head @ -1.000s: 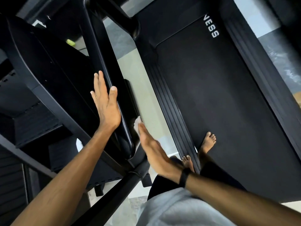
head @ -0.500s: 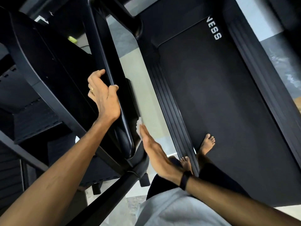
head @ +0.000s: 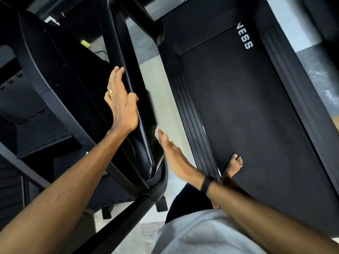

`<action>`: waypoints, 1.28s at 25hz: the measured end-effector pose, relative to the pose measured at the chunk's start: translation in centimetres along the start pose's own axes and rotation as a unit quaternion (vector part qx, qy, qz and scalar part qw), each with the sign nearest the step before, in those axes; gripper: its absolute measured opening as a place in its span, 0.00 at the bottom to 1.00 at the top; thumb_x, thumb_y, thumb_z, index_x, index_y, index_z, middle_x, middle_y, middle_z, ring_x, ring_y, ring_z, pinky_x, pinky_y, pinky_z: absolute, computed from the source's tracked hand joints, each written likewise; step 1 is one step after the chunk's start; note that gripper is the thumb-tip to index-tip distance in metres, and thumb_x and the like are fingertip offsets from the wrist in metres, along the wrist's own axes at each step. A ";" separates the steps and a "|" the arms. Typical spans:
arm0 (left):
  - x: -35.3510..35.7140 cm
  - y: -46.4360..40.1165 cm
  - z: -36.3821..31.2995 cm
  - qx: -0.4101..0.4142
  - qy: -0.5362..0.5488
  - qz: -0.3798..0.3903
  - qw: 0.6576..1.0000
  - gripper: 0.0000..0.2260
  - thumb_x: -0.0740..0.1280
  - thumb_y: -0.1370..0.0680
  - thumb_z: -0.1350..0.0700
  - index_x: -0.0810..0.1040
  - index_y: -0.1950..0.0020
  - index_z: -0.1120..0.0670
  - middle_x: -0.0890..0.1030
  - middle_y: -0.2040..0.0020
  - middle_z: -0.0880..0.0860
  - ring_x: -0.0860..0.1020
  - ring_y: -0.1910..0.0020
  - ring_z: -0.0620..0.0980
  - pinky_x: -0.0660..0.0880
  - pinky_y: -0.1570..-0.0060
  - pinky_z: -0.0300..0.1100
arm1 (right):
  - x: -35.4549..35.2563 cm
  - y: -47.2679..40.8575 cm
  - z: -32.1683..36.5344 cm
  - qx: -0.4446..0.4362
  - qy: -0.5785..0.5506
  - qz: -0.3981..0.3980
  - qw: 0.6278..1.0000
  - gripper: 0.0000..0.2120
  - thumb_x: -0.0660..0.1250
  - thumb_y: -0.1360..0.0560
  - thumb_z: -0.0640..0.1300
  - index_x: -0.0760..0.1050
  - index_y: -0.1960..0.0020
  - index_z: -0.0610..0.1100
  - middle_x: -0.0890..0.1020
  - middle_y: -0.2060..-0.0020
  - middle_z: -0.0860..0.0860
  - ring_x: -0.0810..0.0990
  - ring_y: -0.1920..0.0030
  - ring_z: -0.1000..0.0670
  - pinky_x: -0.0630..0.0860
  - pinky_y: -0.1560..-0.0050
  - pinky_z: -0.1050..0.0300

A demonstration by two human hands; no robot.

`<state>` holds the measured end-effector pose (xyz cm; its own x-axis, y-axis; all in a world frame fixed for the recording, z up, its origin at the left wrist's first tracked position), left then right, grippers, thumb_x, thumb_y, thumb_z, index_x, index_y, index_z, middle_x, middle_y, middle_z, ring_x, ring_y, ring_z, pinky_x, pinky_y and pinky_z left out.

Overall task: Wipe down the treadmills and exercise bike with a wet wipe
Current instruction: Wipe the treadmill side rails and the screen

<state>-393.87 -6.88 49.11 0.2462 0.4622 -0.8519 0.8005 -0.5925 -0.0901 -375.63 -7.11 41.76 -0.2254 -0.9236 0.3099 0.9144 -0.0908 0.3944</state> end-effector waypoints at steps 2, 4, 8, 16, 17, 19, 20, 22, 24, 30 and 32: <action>-0.1 -0.5 -0.1 -0.006 -0.006 -0.023 1.000 0.33 0.59 0.32 0.59 0.64 0.25 0.57 0.63 0.24 0.54 0.62 0.29 0.45 0.56 0.33 0.47 | 0.8 1.2 0.8 -0.041 0.051 0.012 0.998 0.39 0.36 0.23 0.69 0.42 0.18 0.49 0.45 0.19 0.58 0.42 0.22 0.64 0.33 0.22 0.59; -0.5 -1.0 -0.1 -0.001 -0.013 -0.032 0.999 0.31 0.60 0.33 0.60 0.66 0.28 0.58 0.66 0.28 0.55 0.64 0.33 0.46 0.59 0.36 0.47 | 0.2 -1.4 2.7 -0.079 0.078 -0.007 0.994 0.35 0.36 0.21 0.66 0.41 0.18 0.52 0.43 0.19 0.58 0.39 0.22 0.63 0.31 0.23 0.61; -0.4 -1.5 -0.3 0.041 -0.027 0.010 0.999 0.32 0.58 0.32 0.59 0.65 0.26 0.56 0.60 0.22 0.56 0.59 0.25 0.48 0.53 0.29 0.50 | -1.9 -6.7 2.5 0.019 -0.045 -0.015 0.999 0.28 0.38 0.15 0.59 0.45 0.18 0.50 0.48 0.19 0.57 0.45 0.20 0.59 0.39 0.20 0.51; -0.3 -2.8 0.0 0.049 0.002 0.064 0.997 0.28 0.56 0.30 0.62 0.66 0.28 0.54 0.49 0.18 0.56 0.49 0.19 0.52 0.43 0.24 0.62 | 0.3 -3.4 4.2 -0.112 0.123 -0.037 0.985 0.43 0.32 0.26 0.75 0.39 0.18 0.53 0.43 0.19 0.56 0.38 0.21 0.61 0.27 0.25 0.58; -0.4 -2.9 0.0 0.049 0.003 0.063 0.997 0.27 0.56 0.29 0.61 0.67 0.29 0.54 0.50 0.18 0.56 0.49 0.19 0.52 0.43 0.24 0.62 | -0.3 -6.1 4.9 -0.100 0.116 -0.044 0.987 0.41 0.32 0.25 0.74 0.39 0.18 0.54 0.44 0.19 0.57 0.39 0.21 0.60 0.27 0.24 0.55; -0.4 -3.1 0.1 0.041 0.001 0.061 0.997 0.25 0.56 0.30 0.60 0.68 0.31 0.54 0.51 0.18 0.55 0.52 0.19 0.51 0.44 0.24 0.62 | -2.1 -9.1 4.3 -0.041 0.058 -0.048 0.996 0.35 0.34 0.20 0.69 0.42 0.18 0.55 0.47 0.19 0.59 0.43 0.20 0.60 0.31 0.22 0.47; -0.4 -3.2 0.1 0.034 0.000 0.060 0.998 0.25 0.57 0.30 0.60 0.68 0.33 0.54 0.52 0.18 0.55 0.53 0.20 0.51 0.45 0.24 0.61 | -2.6 -8.9 3.1 -0.008 0.028 -0.041 0.999 0.34 0.36 0.19 0.67 0.44 0.18 0.54 0.49 0.19 0.58 0.45 0.21 0.60 0.35 0.21 0.44; -0.4 -3.4 0.3 0.032 -0.007 0.056 0.998 0.23 0.58 0.32 0.60 0.69 0.36 0.55 0.56 0.20 0.54 0.56 0.22 0.51 0.48 0.26 0.55 | -2.1 -5.2 0.5 0.015 0.023 -0.008 1.000 0.33 0.38 0.18 0.66 0.45 0.18 0.52 0.50 0.20 0.58 0.46 0.21 0.61 0.39 0.20 0.46; -0.4 -4.4 0.4 0.034 -0.012 0.042 0.998 0.21 0.59 0.33 0.60 0.69 0.40 0.58 0.60 0.24 0.55 0.59 0.27 0.50 0.51 0.31 0.49 | -1.1 -0.9 0.8 -0.035 0.084 -0.001 0.996 0.35 0.37 0.19 0.68 0.43 0.18 0.51 0.48 0.19 0.59 0.44 0.21 0.63 0.35 0.20 0.52; -0.5 -6.3 0.4 0.007 -0.026 0.020 0.999 0.16 0.60 0.31 0.54 0.67 0.44 0.53 0.64 0.32 0.56 0.62 0.37 0.47 0.60 0.38 0.49 | -1.5 -9.2 6.6 -0.094 0.087 -0.054 0.990 0.33 0.36 0.18 0.65 0.41 0.18 0.51 0.45 0.19 0.56 0.40 0.21 0.61 0.32 0.21 0.50; -0.4 -6.7 0.4 0.009 -0.028 0.028 0.999 0.23 0.61 0.30 0.53 0.68 0.35 0.55 0.63 0.30 0.55 0.62 0.32 0.49 0.58 0.32 0.52 | -2.6 -10.0 5.3 -0.033 0.044 -0.050 0.997 0.29 0.36 0.16 0.61 0.43 0.18 0.52 0.47 0.19 0.58 0.42 0.22 0.62 0.34 0.21 0.46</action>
<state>-399.53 -3.38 49.78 0.2593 0.3913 -0.8830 0.7760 -0.6287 -0.0507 -386.00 -1.79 41.54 -0.2884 -0.9377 0.1936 0.9096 -0.2051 0.3613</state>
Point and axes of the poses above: each hand's wrist, its own y-axis away from the middle knuckle, its own x-axis out of the palm, z = x × y, the point moved 3 cm from there along -y, towards the middle knuckle
